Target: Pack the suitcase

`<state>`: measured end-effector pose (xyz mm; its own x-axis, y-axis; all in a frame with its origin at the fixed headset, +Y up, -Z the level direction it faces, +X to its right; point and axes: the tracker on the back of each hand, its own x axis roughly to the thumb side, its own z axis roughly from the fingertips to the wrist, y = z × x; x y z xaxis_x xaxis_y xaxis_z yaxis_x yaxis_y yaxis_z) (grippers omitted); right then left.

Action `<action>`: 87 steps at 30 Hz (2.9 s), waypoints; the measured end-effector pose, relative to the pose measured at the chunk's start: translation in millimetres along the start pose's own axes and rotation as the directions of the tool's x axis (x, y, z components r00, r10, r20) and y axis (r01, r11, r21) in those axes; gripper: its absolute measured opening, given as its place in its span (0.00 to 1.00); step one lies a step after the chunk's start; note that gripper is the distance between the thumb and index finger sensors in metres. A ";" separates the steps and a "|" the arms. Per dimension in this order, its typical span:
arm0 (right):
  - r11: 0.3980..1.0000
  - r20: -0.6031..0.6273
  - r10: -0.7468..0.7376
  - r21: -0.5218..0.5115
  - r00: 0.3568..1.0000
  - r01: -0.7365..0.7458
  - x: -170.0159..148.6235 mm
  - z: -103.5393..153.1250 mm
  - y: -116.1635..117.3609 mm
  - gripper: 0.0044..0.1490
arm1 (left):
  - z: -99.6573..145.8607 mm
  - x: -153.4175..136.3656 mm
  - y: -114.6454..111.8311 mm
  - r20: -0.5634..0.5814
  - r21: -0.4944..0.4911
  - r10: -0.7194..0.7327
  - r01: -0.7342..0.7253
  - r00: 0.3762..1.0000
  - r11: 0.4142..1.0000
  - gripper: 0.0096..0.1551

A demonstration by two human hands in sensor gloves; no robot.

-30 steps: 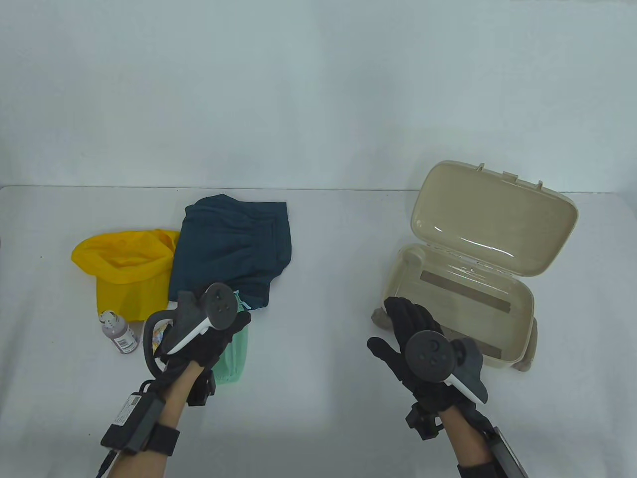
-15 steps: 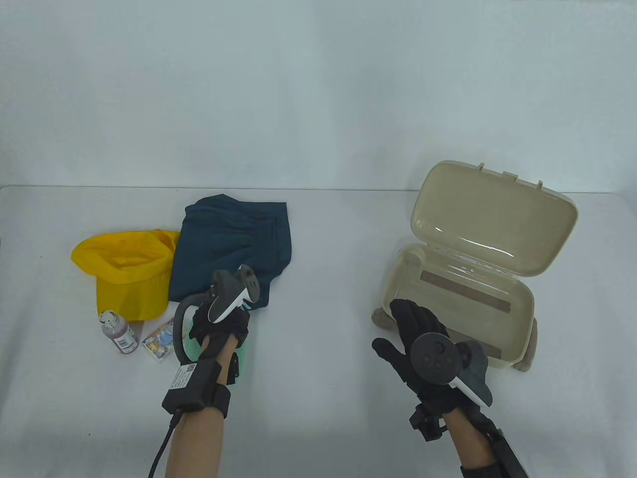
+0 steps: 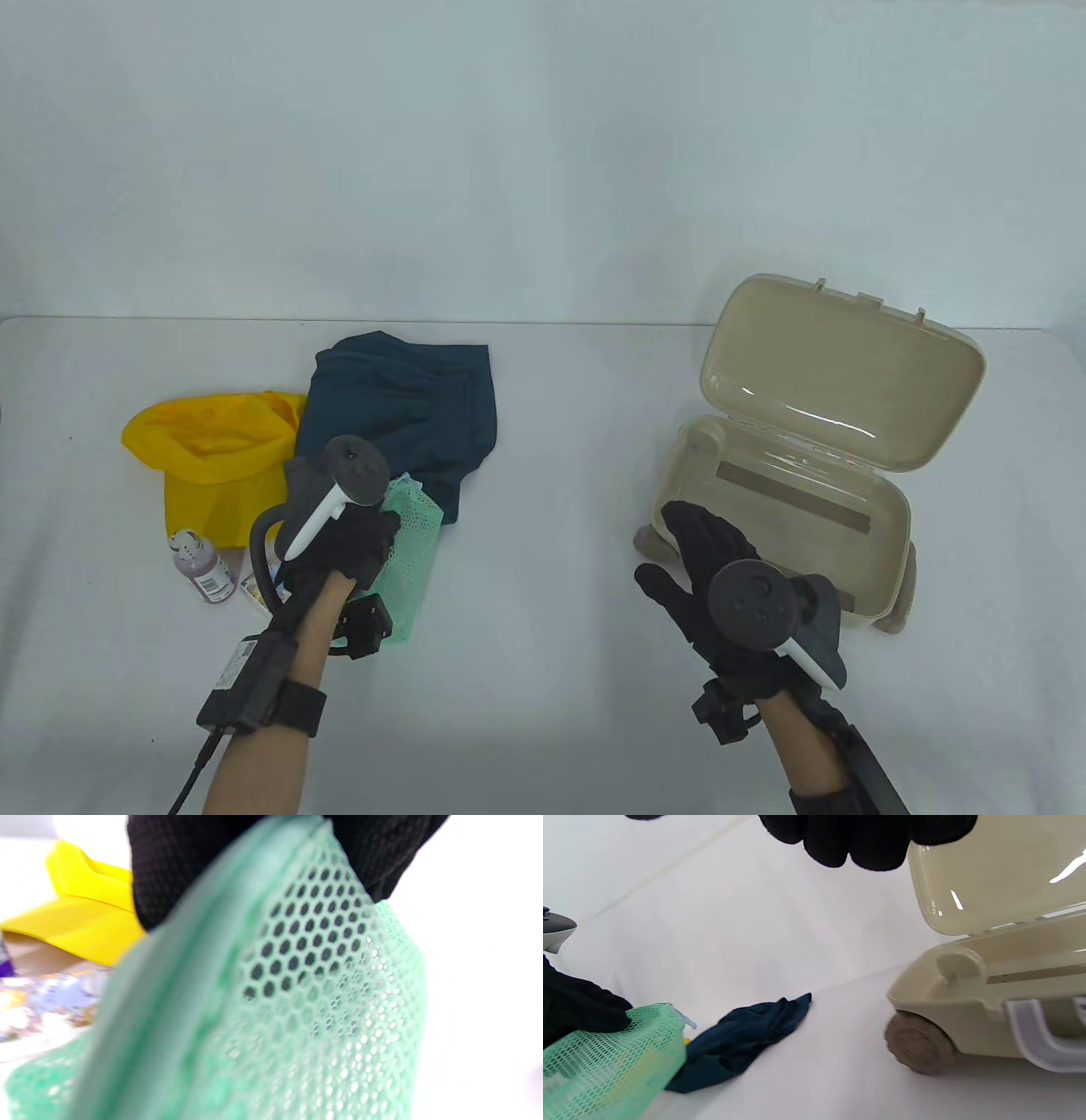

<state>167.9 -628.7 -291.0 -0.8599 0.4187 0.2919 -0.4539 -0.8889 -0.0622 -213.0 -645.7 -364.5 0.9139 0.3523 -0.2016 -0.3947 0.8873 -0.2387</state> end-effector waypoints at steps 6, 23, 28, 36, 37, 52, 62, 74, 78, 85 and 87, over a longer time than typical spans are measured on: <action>0.999 0.088 -0.008 0.032 0.996 0.005 42.7 -12.1 -0.6 0.46 | 36.7 21.4 -5.3 0.230 -0.002 0.139 -0.143 0.963 0.990 0.27; 0.998 0.011 -0.039 0.041 0.999 0.038 71.0 -27.3 56.9 0.34 | 83.8 65.3 -61.4 0.545 0.048 0.075 -0.121 0.835 0.992 0.27; 1.000 0.014 0.024 0.003 1.000 -0.024 70.6 -24.9 56.5 0.30 | 83.9 62.1 -61.2 0.558 0.057 0.038 -0.083 0.829 0.995 0.36; 0.995 0.070 0.099 -0.027 0.993 -0.097 75.3 -20.1 53.8 0.30 | 87.5 49.2 -40.8 0.511 0.275 -0.128 -0.020 0.850 0.961 0.37; 0.995 0.080 0.104 -0.022 0.991 -0.102 76.6 -19.4 55.5 0.30 | 87.6 49.9 -41.1 0.521 0.271 -0.140 -0.008 0.842 0.962 0.38; 0.982 0.132 0.188 -0.029 0.973 -0.186 88.5 -13.1 63.9 0.29 | 96.8 73.1 -63.5 0.540 0.356 -0.376 0.201 0.753 0.913 0.24; 0.999 -0.139 -0.041 -0.021 0.989 0.038 29.6 -35.5 38.7 0.28 | 106.5 83.1 -75.4 0.490 0.464 -0.586 0.377 0.645 0.802 0.23; 0.963 -0.394 -0.248 0.002 0.885 0.270 -35.0 -49.1 41.9 0.29 | 113.1 91.8 -86.4 0.541 0.421 -0.594 0.420 0.596 0.804 0.23; 0.958 -0.344 -0.267 0.003 0.900 0.286 -30.9 -48.0 39.7 0.29 | 110.9 87.5 -87.0 0.550 0.386 -0.570 0.419 0.611 0.822 0.24; 0.976 -0.105 -0.204 0.049 0.973 0.210 0.8 -42.2 37.1 0.29 | 96.0 66.4 -64.4 0.562 0.246 -0.259 0.139 0.786 0.959 0.36; 0.987 -0.050 -0.150 0.051 0.987 0.152 14.7 -38.9 39.5 0.29 | 92.9 63.2 -62.0 0.556 0.204 -0.197 0.097 0.808 0.974 0.38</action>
<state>128.3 -650.4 -326.2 -0.7927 0.5558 0.2503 -0.5670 -0.8231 0.0321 -122.0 -650.8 -274.2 0.8687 0.2750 0.4120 -0.2762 0.9593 -0.0581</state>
